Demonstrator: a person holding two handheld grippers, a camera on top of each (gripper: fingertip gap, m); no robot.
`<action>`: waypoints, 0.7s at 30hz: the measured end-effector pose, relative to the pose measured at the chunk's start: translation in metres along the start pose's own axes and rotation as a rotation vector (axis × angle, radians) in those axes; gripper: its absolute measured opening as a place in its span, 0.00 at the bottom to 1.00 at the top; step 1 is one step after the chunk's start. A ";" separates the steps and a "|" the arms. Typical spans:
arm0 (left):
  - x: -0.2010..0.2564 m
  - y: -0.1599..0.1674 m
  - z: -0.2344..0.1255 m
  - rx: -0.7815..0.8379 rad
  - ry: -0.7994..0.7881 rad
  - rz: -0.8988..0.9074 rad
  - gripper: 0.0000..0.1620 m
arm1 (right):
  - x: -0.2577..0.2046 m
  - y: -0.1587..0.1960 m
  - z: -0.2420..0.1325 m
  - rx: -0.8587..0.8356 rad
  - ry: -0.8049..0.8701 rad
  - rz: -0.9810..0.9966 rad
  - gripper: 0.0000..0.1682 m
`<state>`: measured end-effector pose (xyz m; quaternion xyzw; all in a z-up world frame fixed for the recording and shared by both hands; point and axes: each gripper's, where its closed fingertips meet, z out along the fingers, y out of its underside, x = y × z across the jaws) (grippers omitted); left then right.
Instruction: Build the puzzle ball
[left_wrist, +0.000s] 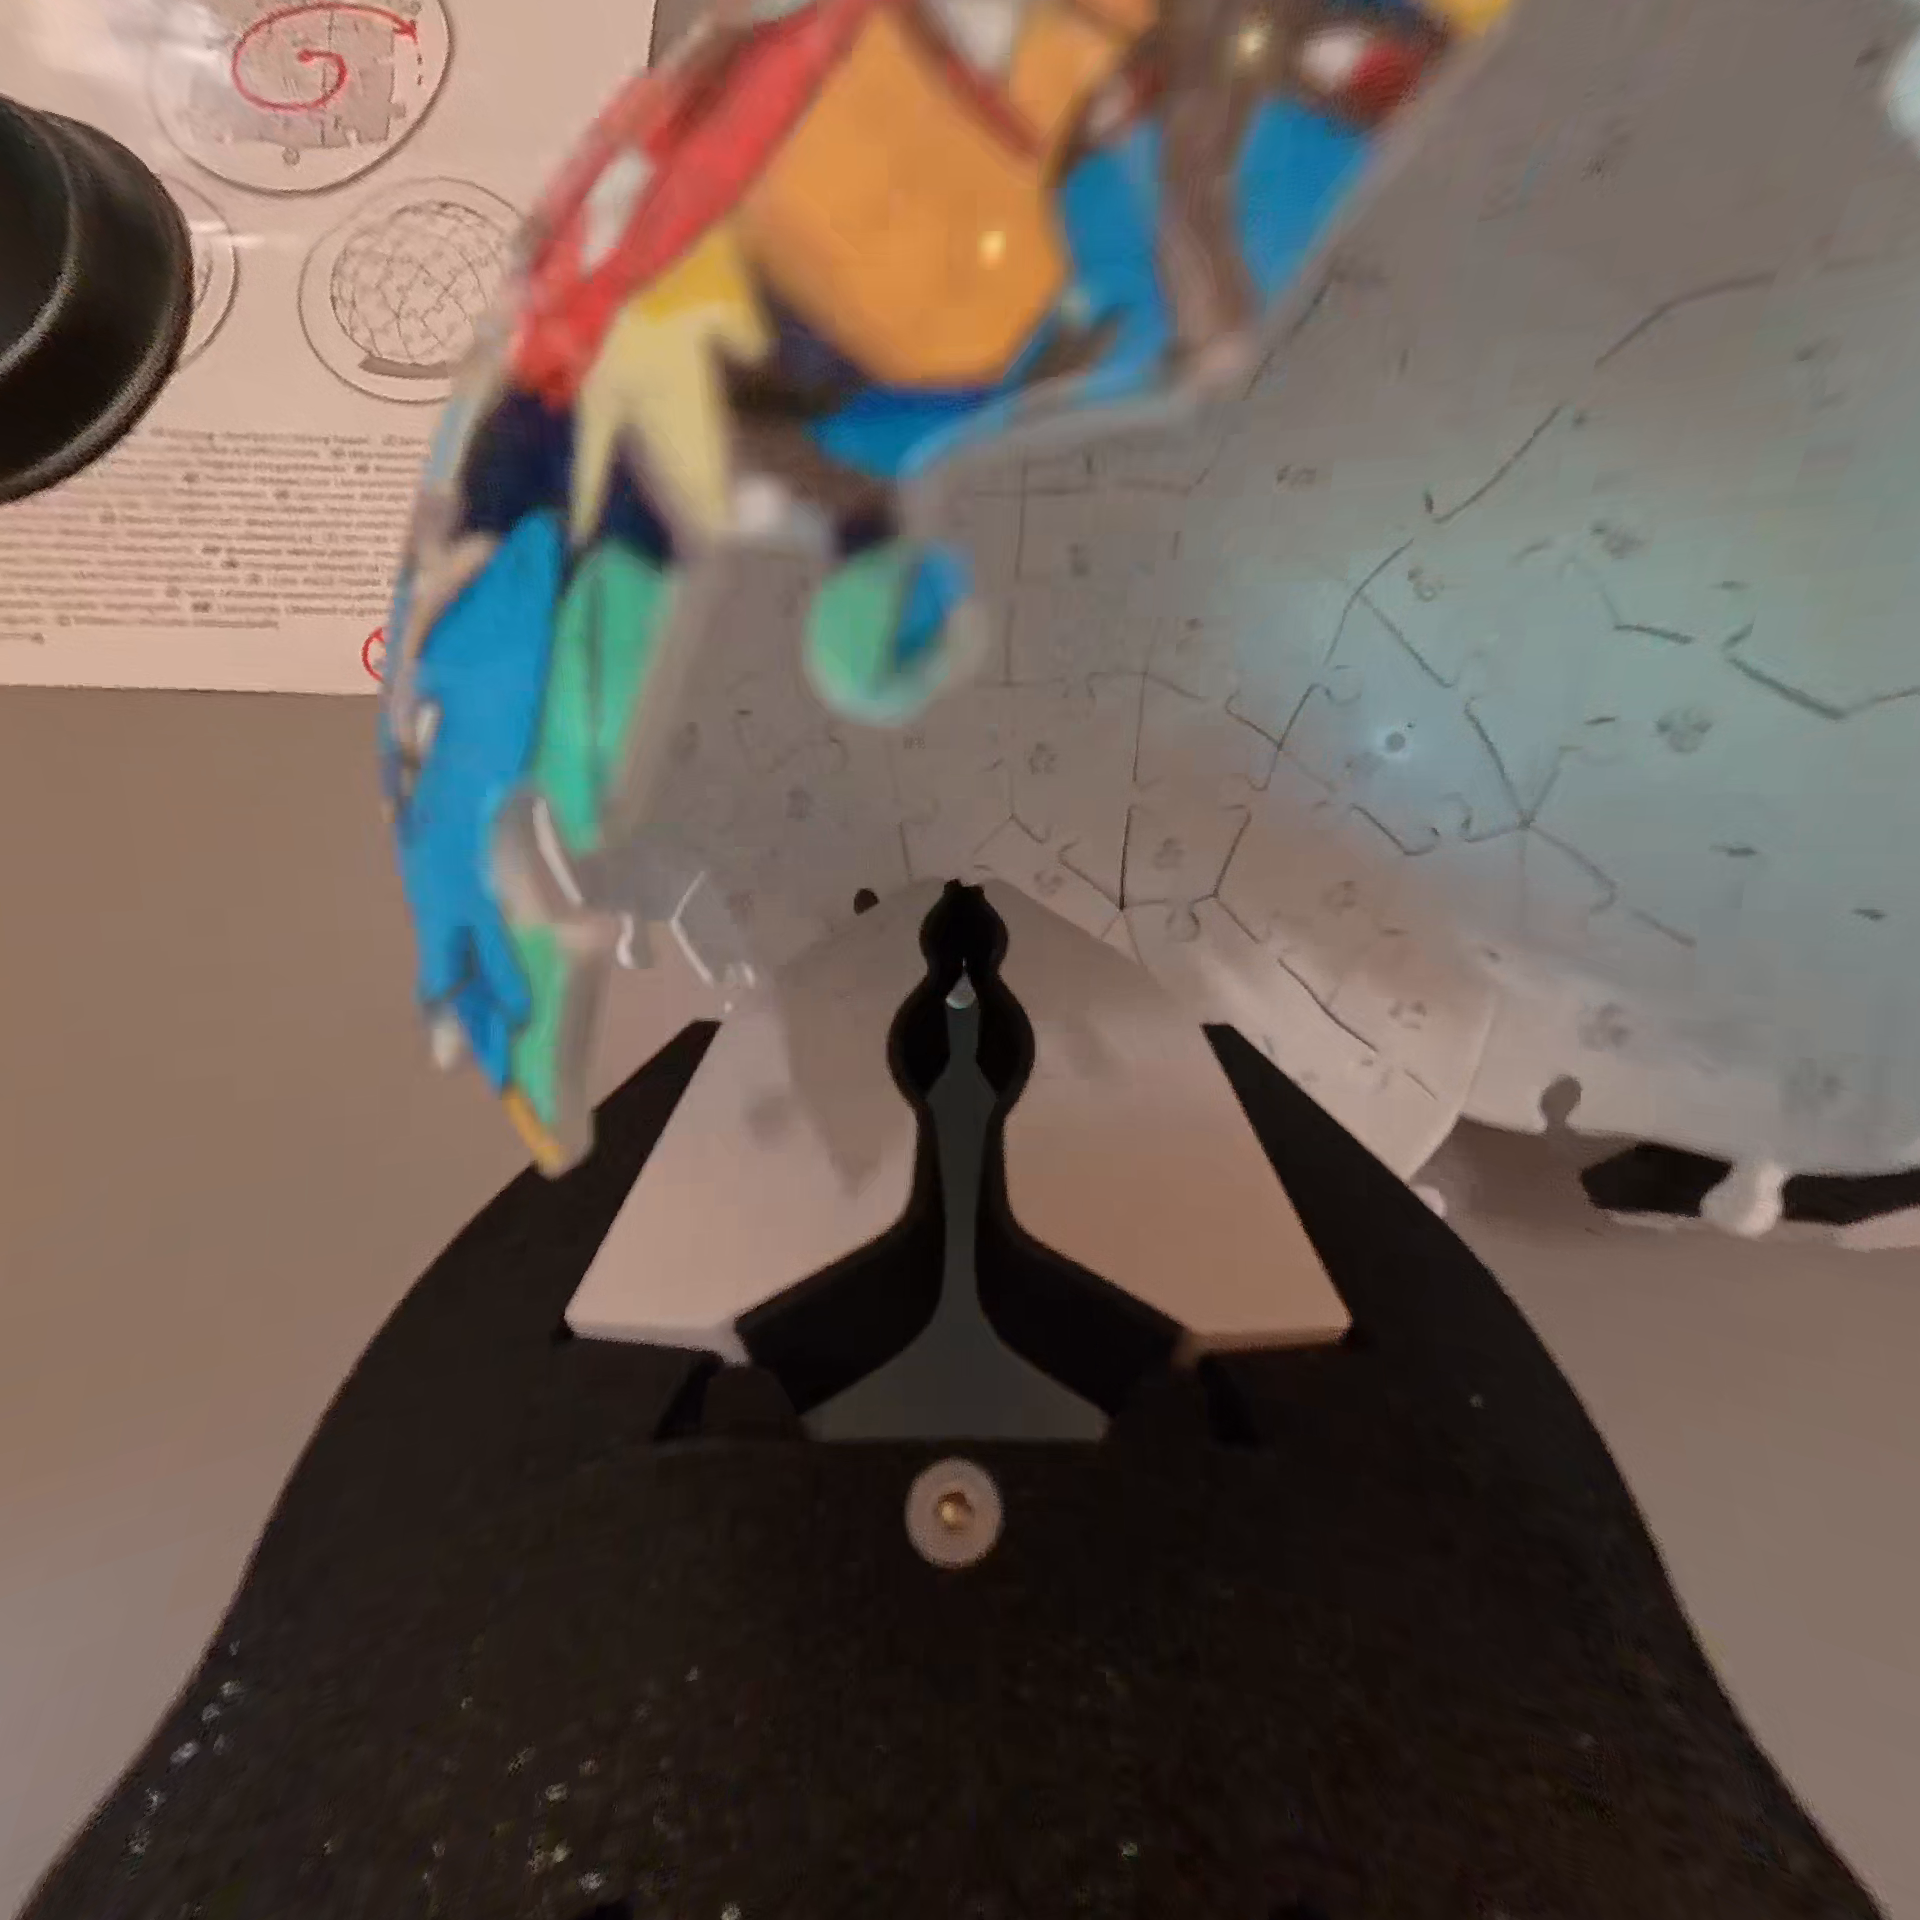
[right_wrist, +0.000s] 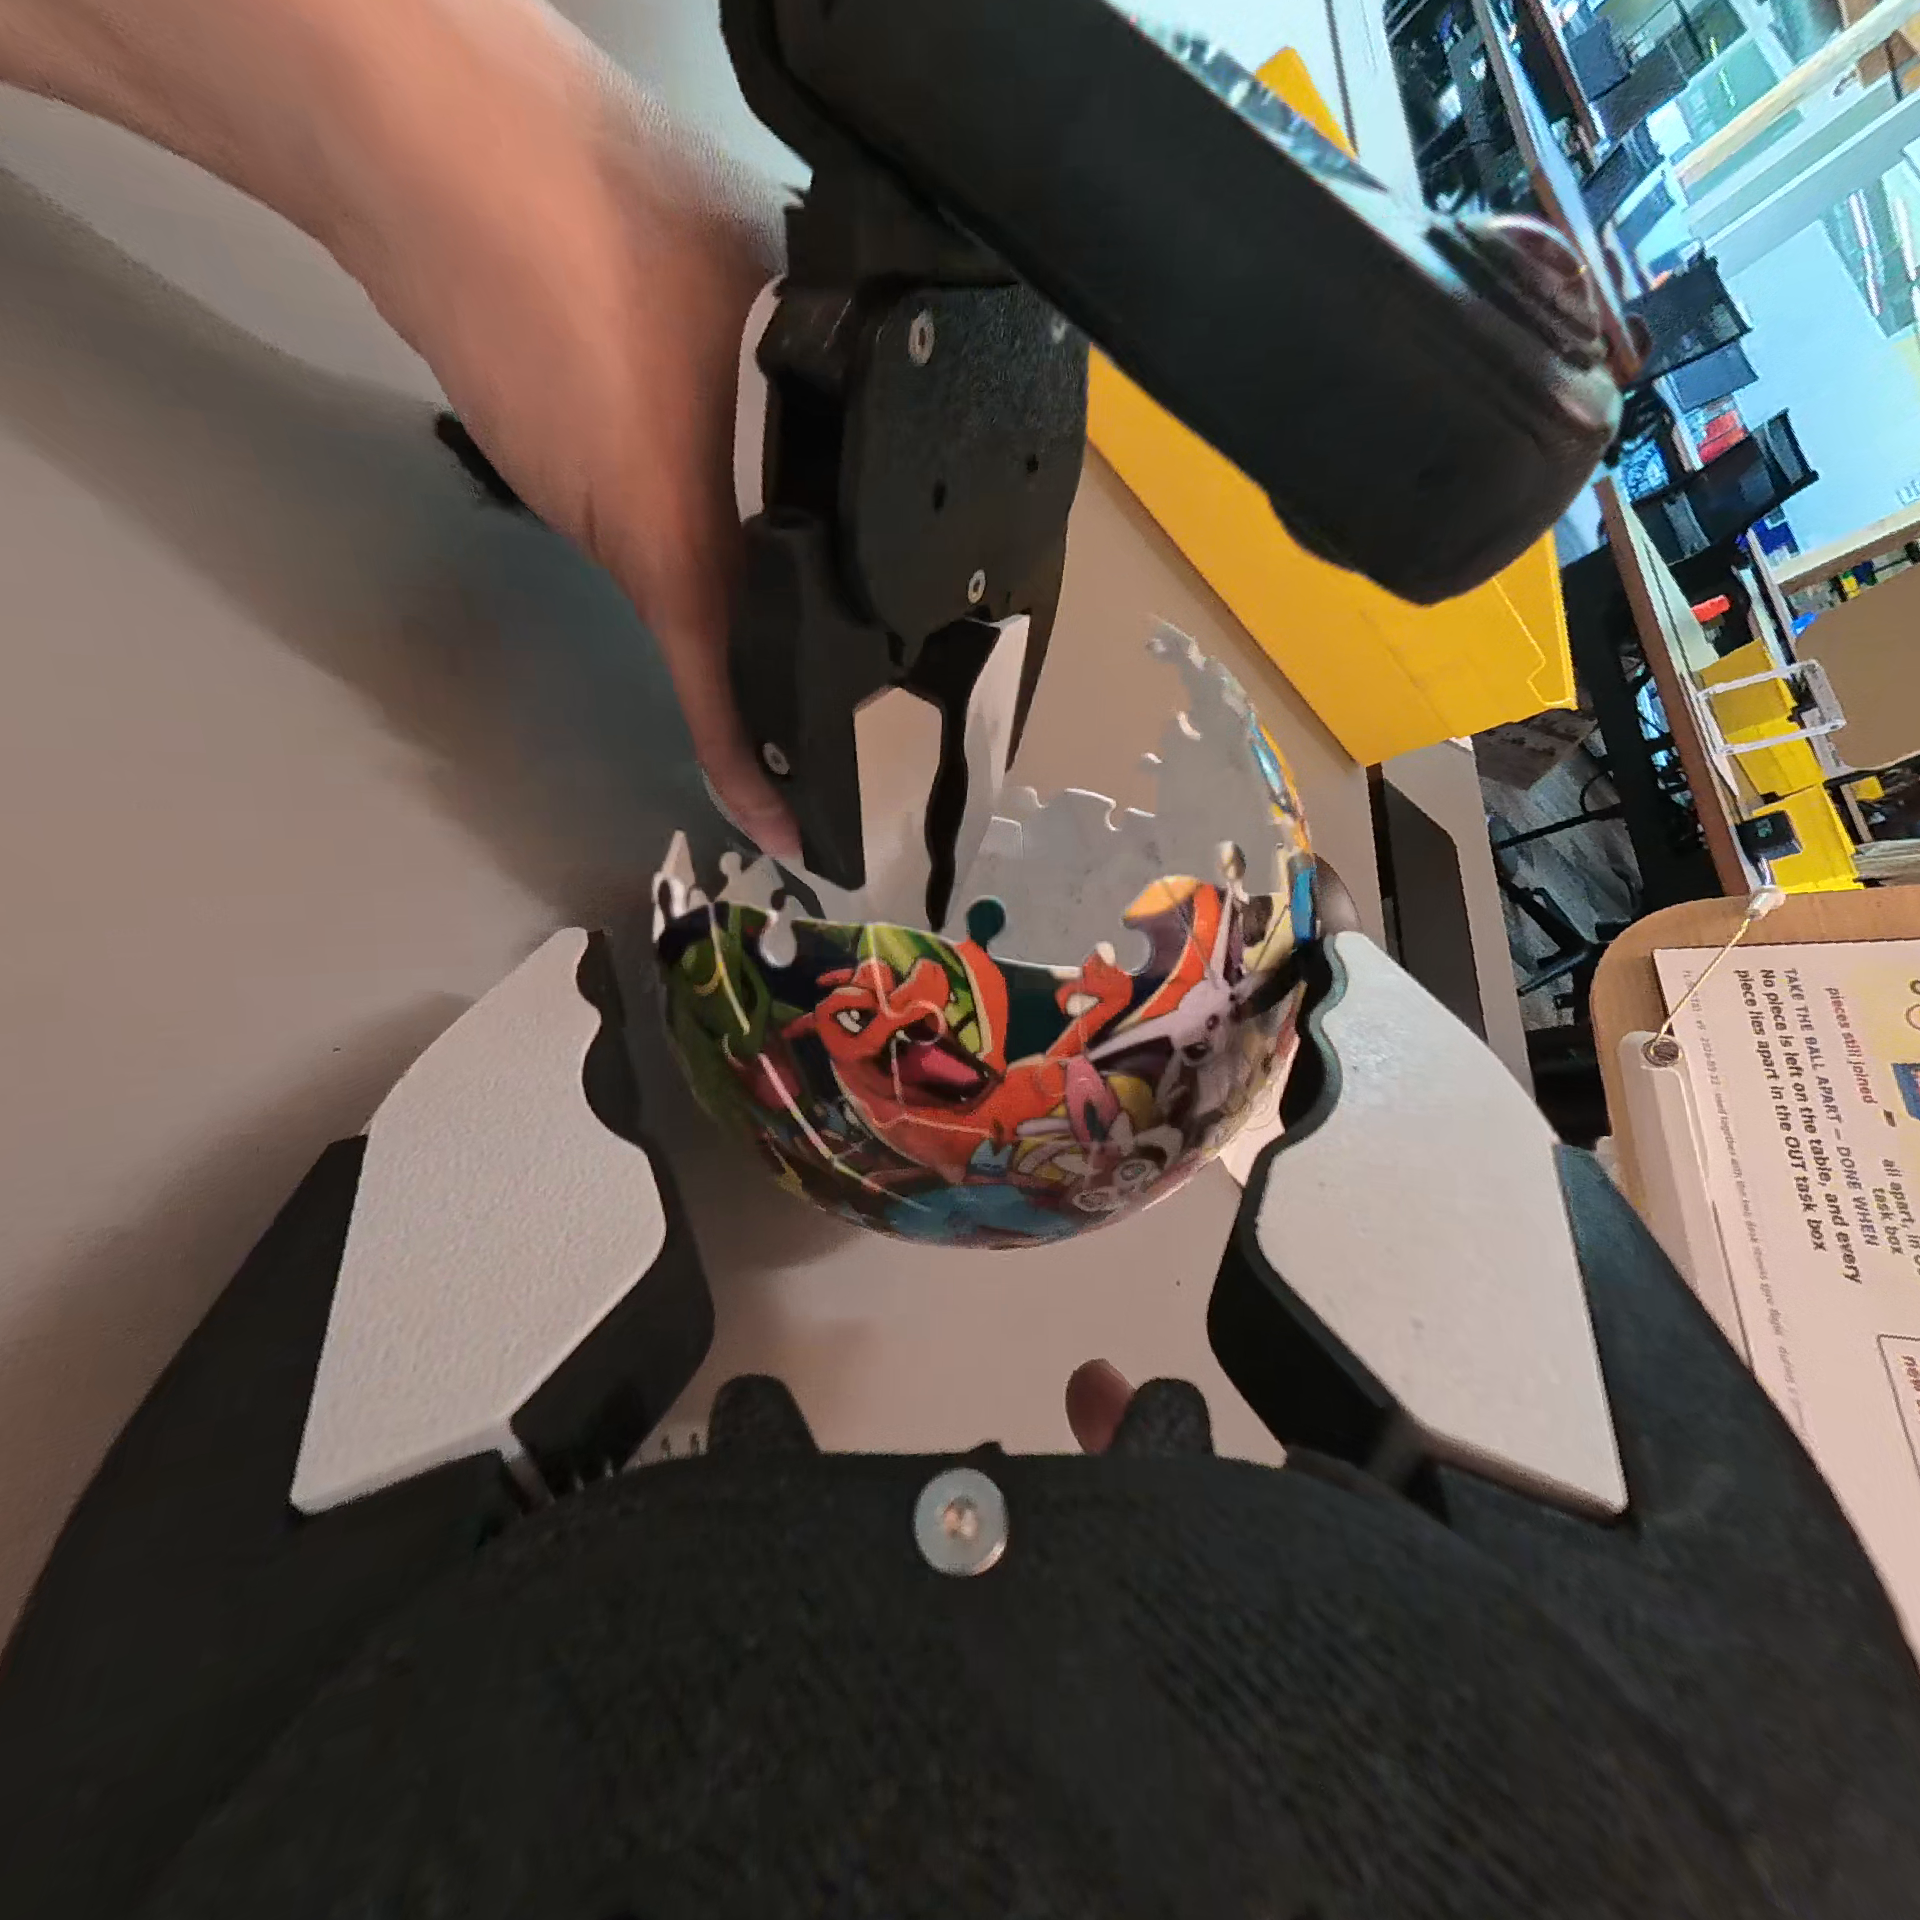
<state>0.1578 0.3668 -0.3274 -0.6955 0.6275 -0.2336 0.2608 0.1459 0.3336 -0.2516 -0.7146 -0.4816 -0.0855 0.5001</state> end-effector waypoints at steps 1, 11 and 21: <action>0.000 0.000 0.000 -0.004 -0.011 0.013 0.00 | -0.001 -0.002 -0.001 0.013 -0.007 0.003 0.73; 0.004 0.001 0.002 -0.027 0.041 0.028 0.00 | 0.021 0.049 -0.003 0.095 -0.121 0.179 0.69; 0.003 0.000 0.002 -0.046 0.050 0.049 0.00 | 0.031 0.081 0.026 0.031 -0.451 0.127 0.67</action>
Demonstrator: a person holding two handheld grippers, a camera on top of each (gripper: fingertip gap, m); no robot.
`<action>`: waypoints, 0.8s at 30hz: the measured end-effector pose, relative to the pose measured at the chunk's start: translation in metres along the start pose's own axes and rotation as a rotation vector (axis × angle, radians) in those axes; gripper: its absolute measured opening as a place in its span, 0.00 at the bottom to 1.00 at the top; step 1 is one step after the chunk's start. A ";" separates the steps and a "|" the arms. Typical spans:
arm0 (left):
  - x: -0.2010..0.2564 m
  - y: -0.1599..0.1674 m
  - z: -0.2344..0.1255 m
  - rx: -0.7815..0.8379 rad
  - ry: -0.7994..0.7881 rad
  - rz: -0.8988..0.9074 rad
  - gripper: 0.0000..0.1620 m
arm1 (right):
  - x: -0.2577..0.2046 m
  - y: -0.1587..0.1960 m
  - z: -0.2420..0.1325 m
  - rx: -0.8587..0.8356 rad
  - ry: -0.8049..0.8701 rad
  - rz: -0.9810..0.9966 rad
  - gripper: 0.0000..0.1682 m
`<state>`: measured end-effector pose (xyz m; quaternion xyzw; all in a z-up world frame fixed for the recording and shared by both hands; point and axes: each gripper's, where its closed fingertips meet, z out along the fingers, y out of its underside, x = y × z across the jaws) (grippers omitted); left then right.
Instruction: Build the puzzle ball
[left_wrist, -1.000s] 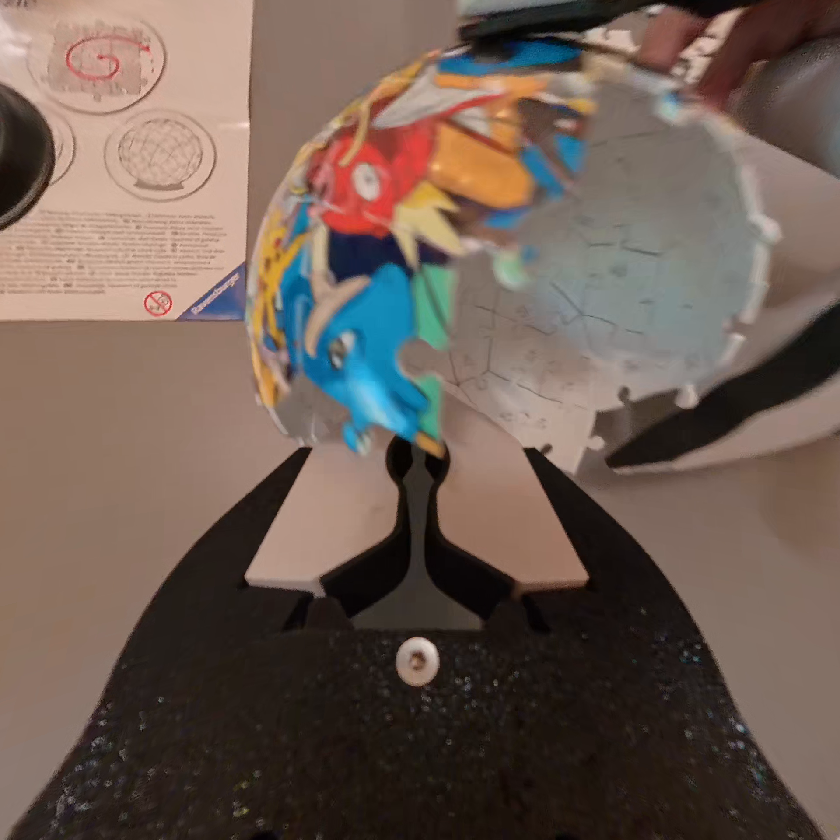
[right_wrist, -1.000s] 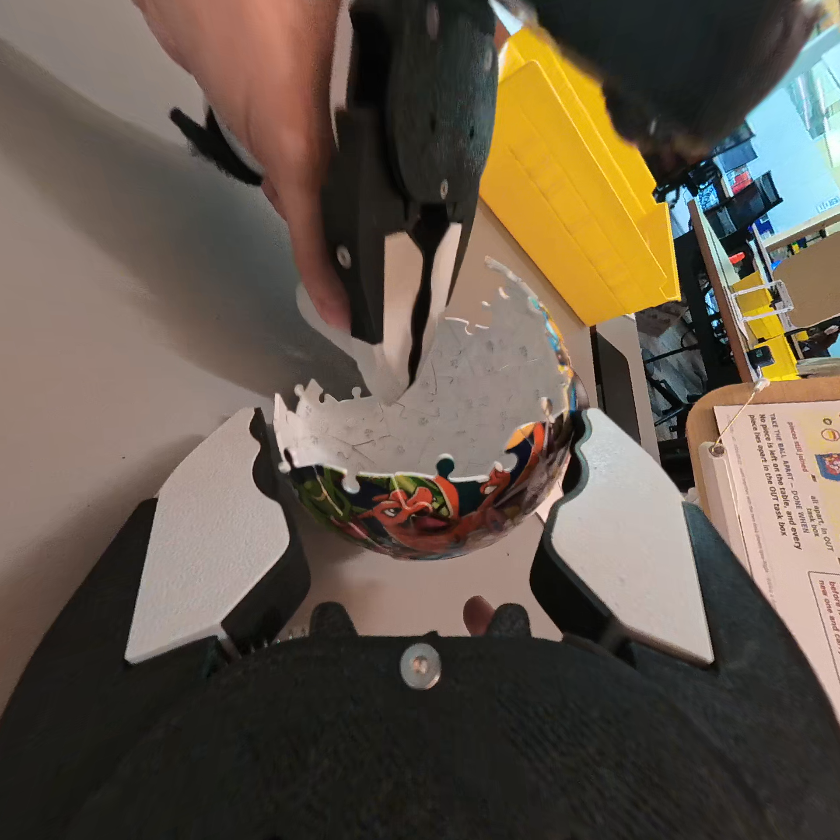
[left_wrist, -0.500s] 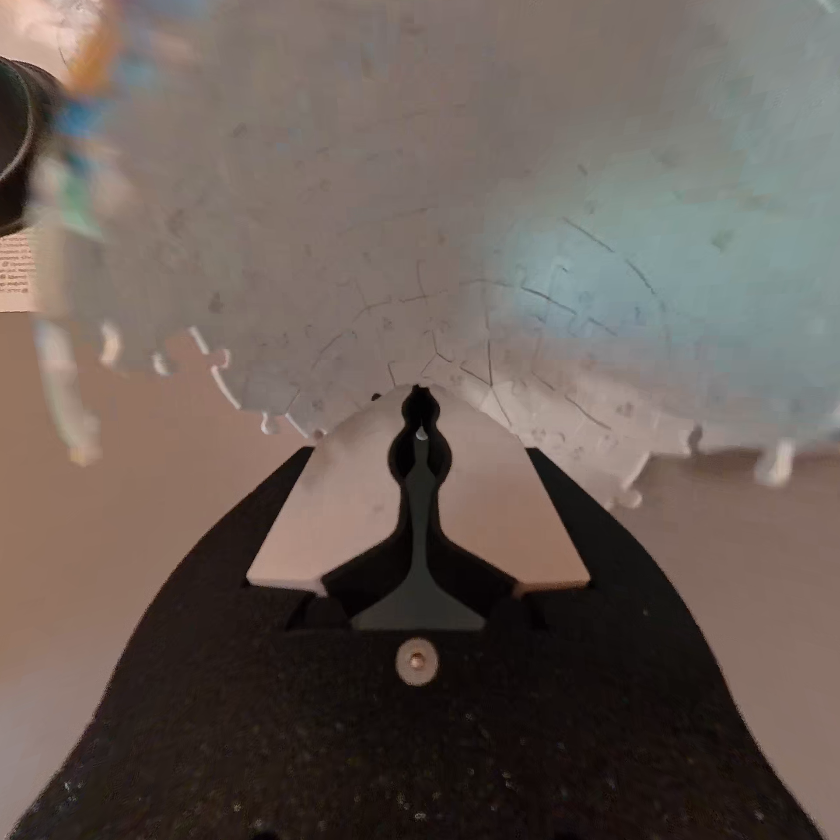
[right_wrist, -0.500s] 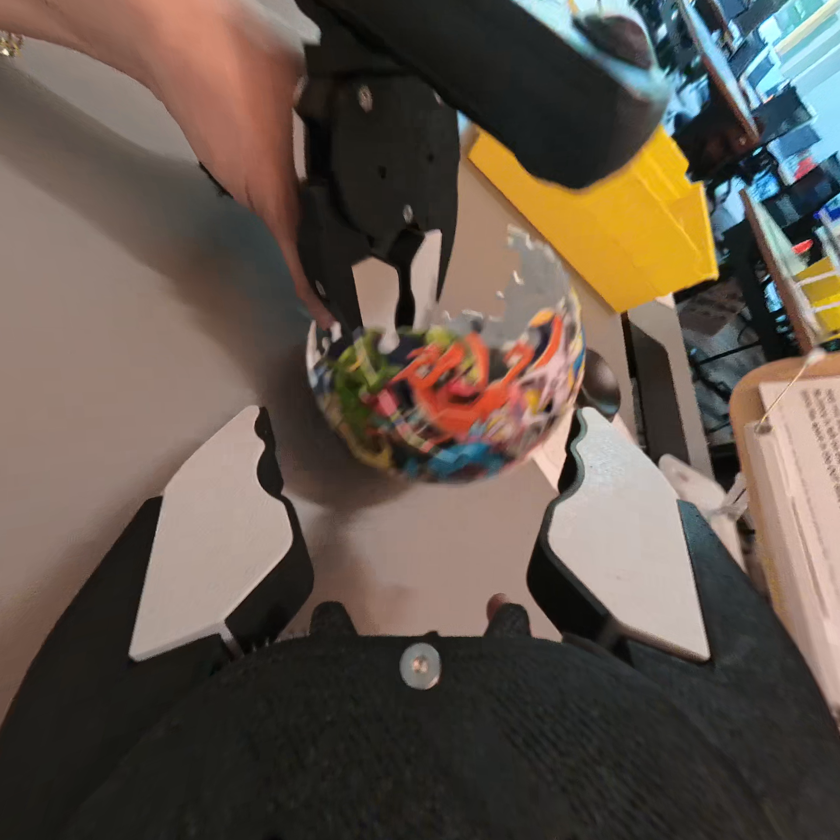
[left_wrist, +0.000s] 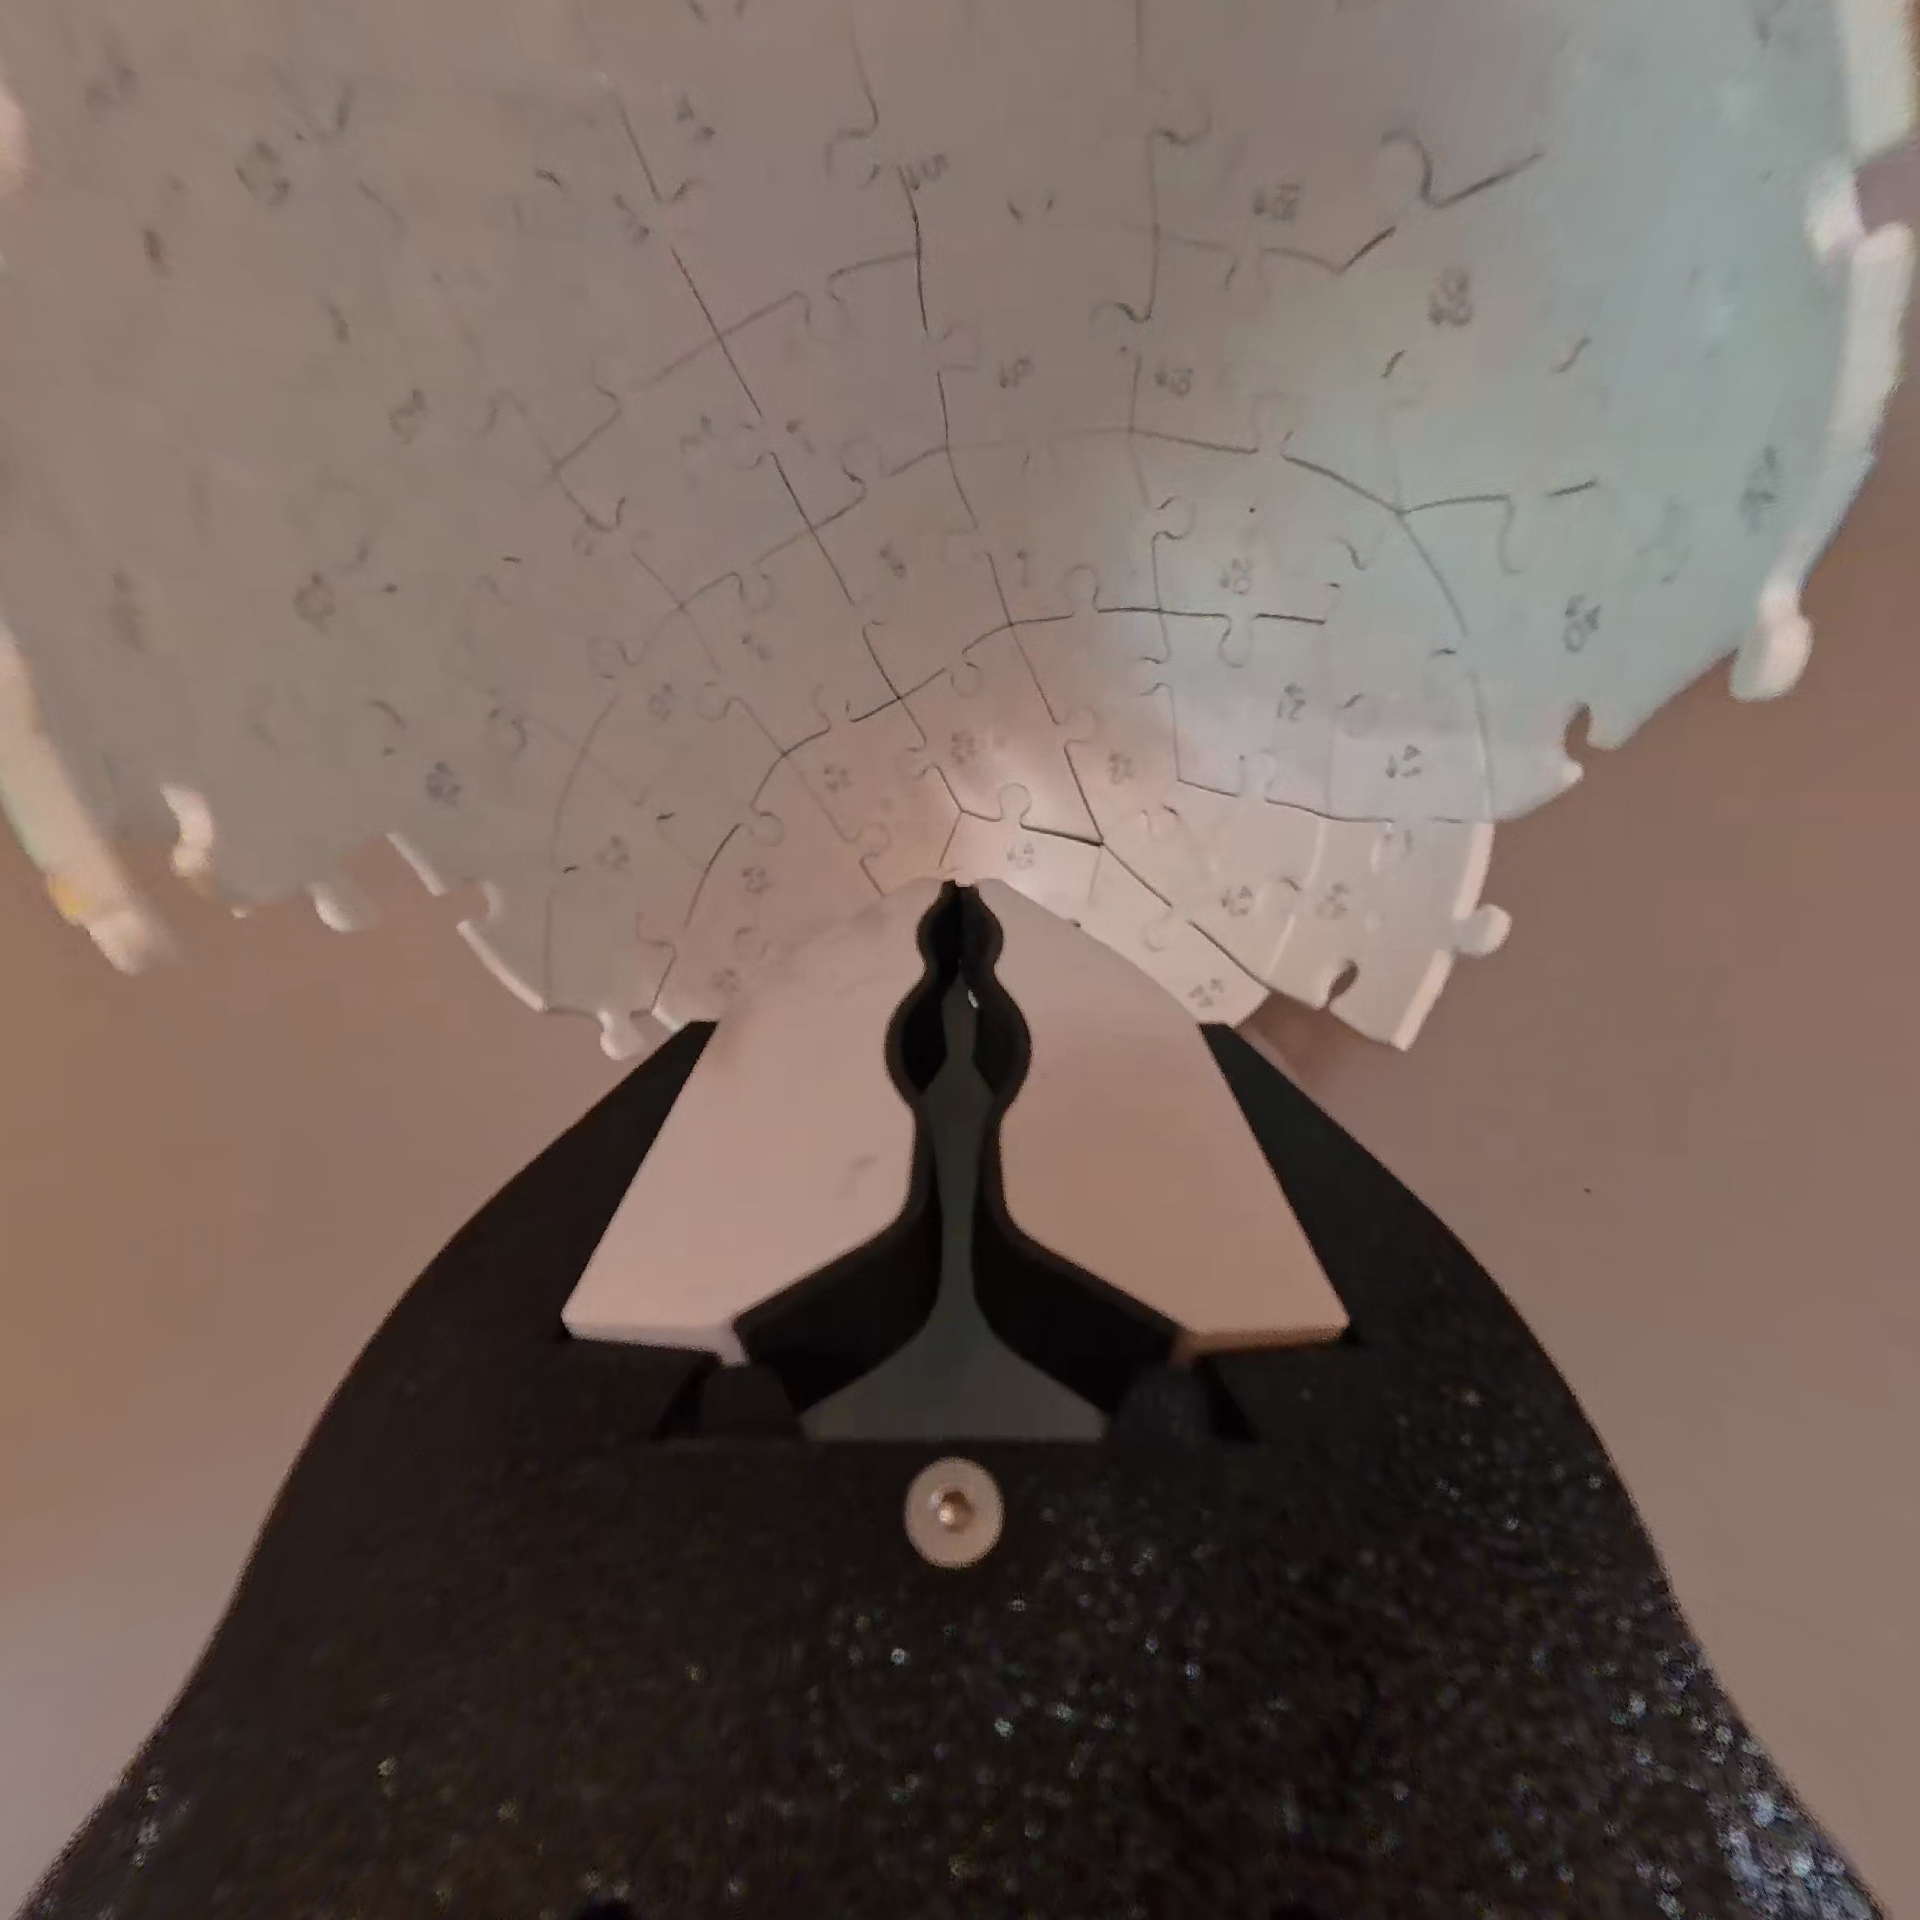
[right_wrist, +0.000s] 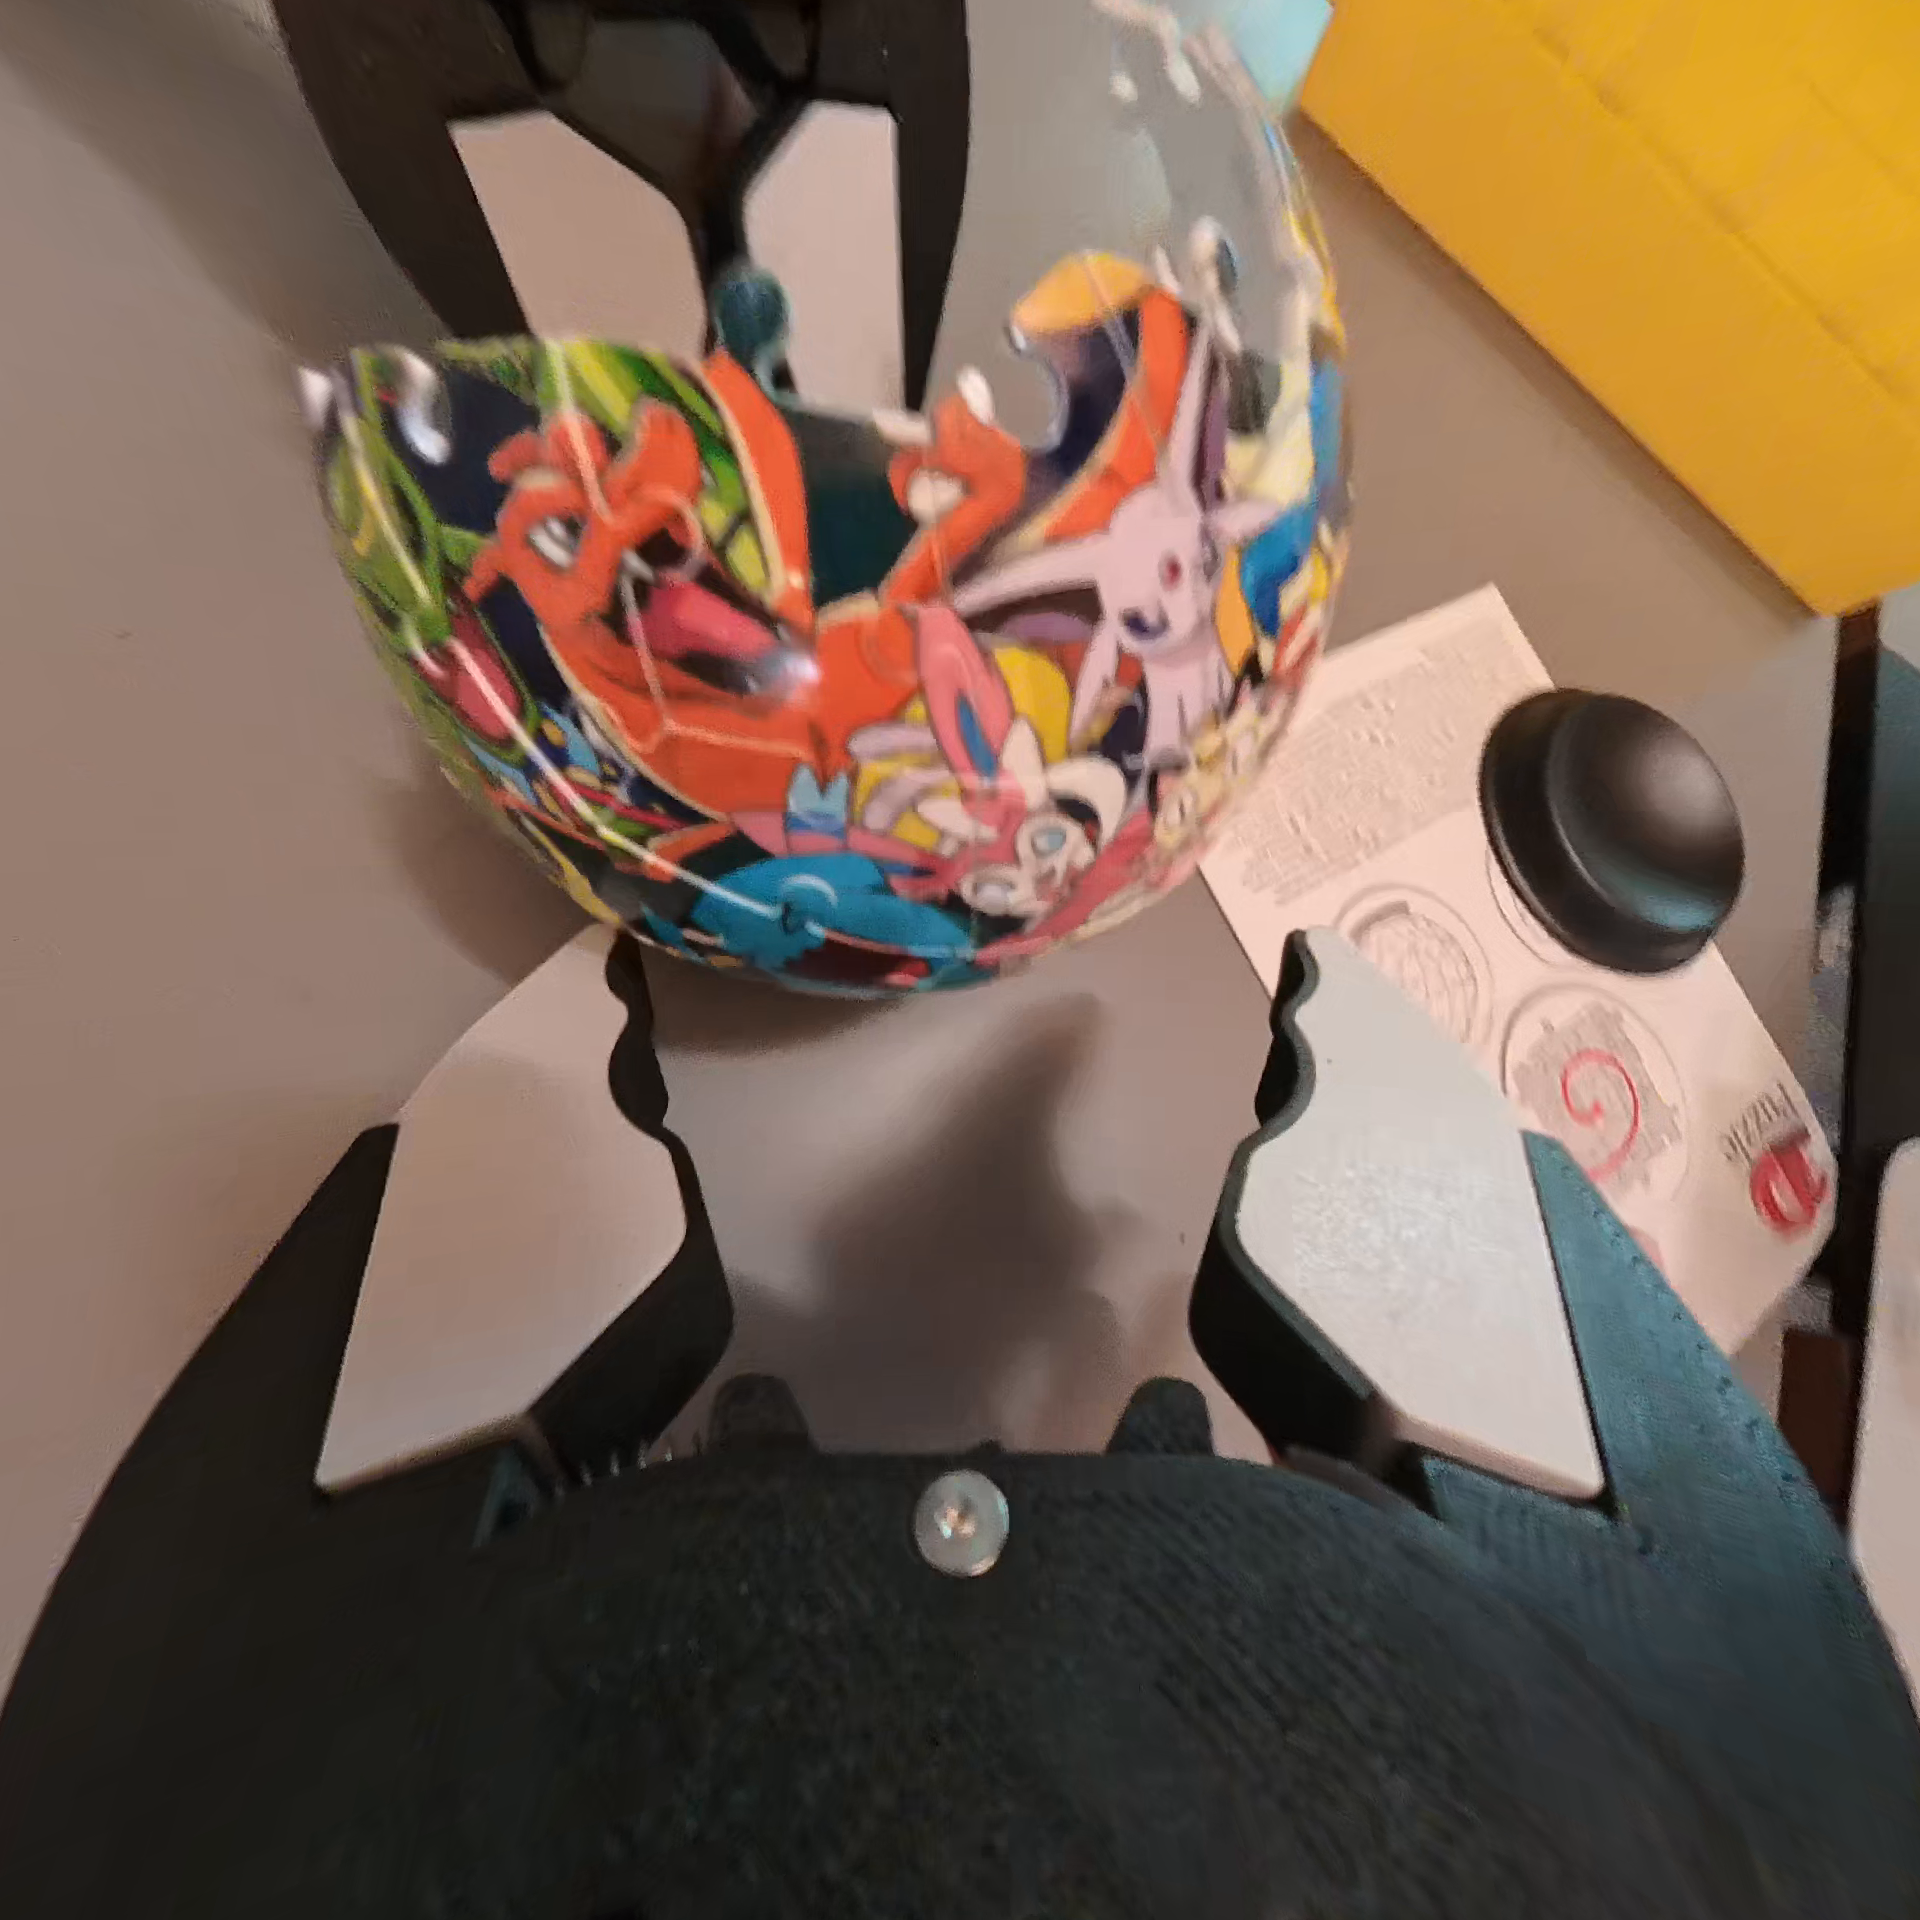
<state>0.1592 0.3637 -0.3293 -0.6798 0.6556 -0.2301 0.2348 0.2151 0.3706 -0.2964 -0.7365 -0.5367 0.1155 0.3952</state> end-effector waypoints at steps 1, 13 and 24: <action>0.000 0.000 0.000 -0.001 0.003 0.004 0.00 | -0.003 -0.005 0.002 0.010 -0.033 -0.021 0.67; 0.002 0.000 -0.002 0.054 0.030 0.067 0.00 | -0.023 -0.037 0.009 -0.265 0.196 -0.441 0.73; 0.016 0.014 -0.012 0.108 0.129 0.235 0.00 | -0.029 -0.032 0.011 -0.406 0.310 -0.447 0.72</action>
